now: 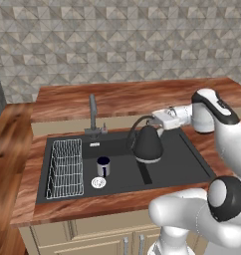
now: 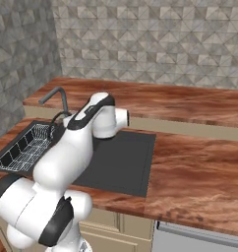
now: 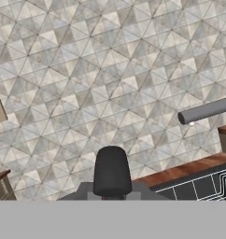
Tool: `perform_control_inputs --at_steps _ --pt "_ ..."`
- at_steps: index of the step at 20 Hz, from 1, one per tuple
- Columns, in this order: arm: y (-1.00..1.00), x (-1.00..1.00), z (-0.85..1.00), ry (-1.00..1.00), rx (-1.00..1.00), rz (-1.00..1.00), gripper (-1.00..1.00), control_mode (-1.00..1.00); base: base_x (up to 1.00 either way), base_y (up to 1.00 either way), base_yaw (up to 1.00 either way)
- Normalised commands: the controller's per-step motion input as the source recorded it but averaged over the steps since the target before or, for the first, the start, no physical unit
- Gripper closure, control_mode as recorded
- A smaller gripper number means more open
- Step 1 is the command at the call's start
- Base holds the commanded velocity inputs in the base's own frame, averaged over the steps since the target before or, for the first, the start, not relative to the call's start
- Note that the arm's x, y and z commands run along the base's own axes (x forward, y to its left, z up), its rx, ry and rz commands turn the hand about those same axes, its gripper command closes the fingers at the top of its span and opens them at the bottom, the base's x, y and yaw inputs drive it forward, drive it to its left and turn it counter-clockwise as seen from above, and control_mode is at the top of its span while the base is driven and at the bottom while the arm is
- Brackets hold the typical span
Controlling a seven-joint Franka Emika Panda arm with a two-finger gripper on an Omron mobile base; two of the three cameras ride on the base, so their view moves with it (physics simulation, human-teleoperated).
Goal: Open the cabinet, pick the kettle from the cabinet, and place it in the sink.
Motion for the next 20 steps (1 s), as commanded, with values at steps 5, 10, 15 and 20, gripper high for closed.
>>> perform_control_inputs --at_steps 5,10,15,20 --pt "0.16 0.13 -0.14 0.0 0.02 0.0 1.0 -1.0 0.0 0.0 0.0" --pt "0.18 0.14 -0.18 0.0 0.0 0.0 1.0 -1.0 0.0 0.0 0.0" --pt "0.12 0.13 -0.21 0.0 0.0 0.0 1.0 -1.0 0.0 0.0 0.0" --pt "0.11 0.12 -0.24 0.0 0.0 0.0 1.0 -1.0 0.0 0.0 0.0"
